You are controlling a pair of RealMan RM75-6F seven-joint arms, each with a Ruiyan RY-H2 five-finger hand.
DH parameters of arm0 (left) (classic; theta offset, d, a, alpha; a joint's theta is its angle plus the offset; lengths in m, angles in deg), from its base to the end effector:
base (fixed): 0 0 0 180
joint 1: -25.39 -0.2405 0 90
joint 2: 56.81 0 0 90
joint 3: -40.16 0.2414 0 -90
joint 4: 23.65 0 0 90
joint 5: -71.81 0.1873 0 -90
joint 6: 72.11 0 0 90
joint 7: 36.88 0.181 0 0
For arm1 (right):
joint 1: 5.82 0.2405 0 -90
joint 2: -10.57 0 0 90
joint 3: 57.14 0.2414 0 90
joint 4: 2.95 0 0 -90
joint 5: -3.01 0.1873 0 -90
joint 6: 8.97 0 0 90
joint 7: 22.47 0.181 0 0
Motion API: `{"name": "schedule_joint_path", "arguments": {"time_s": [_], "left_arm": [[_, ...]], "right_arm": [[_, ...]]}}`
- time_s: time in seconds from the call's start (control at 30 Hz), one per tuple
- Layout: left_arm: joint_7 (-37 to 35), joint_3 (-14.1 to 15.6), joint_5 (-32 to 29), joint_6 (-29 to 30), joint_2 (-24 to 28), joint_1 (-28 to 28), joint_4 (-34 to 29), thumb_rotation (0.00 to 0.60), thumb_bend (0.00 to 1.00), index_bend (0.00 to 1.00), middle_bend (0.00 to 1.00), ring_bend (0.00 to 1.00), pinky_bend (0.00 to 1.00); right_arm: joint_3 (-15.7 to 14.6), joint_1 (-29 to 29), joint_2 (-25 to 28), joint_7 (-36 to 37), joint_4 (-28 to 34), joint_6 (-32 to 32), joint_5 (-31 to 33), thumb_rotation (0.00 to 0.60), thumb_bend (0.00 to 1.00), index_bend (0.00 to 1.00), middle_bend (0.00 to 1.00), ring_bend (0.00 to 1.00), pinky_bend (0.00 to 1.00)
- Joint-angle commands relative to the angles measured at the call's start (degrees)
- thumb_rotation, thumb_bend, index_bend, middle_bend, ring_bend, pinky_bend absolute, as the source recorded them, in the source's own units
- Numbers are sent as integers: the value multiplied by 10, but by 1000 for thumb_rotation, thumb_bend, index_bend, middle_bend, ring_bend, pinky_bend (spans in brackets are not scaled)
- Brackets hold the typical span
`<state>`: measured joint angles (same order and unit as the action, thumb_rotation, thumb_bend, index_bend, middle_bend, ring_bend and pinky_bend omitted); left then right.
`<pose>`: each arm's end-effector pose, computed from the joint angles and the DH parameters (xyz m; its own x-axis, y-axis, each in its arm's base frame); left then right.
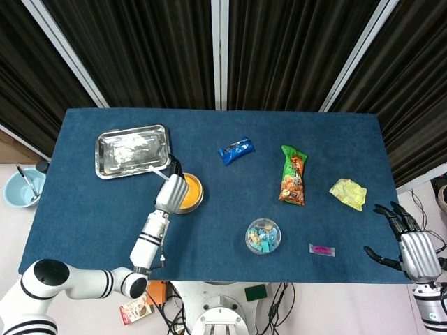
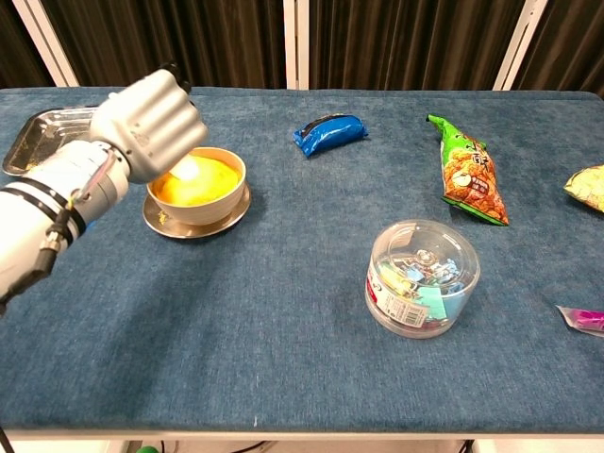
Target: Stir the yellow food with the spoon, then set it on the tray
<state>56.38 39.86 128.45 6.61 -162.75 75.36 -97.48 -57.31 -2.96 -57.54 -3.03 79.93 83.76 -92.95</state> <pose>-0.0985 0.3493 -0.0474 0.9540 -0.2943 -0.0564 -0.1088 -0.1649 -0.9803 -0.2851 -0.1938 0.1646 0.1627 0.0154 0.9866 -0.9733 -0.1618 0.1630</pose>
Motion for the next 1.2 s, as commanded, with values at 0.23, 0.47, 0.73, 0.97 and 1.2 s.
{"name": "schedule_joint_path", "arguments": {"time_s": [0.23, 0.47, 0.73, 0.97, 1.2], "left_arm": [[7, 2, 26, -11, -19, -2, 10, 600, 424, 585, 387, 238, 218], [-17, -12, 39, -9, -21, -12, 8, 600, 424, 586, 386, 238, 219], [11, -15, 47, 16, 20, -29, -28, 600, 425, 585, 386, 238, 223], [28, -9, 44, 18, 37, -44, -48, 600, 425, 585, 386, 238, 226], [-38, -29, 41, -1, 43, -52, -69, 600, 425, 585, 383, 238, 224]], "right_arm": [[-1, -2, 2, 0, 2, 0, 3, 600, 148, 156, 218, 76, 193], [0, -3, 2, 0, 3, 1, 5, 600, 149, 156, 217, 76, 193], [1, 0, 3, -4, 8, 1, 0, 600, 148, 156, 217, 76, 194], [0, 1, 1, -7, 9, 0, -2, 600, 148, 156, 217, 76, 193], [-1, -1, 3, -11, 12, 2, -3, 600, 148, 156, 217, 76, 194]]}}
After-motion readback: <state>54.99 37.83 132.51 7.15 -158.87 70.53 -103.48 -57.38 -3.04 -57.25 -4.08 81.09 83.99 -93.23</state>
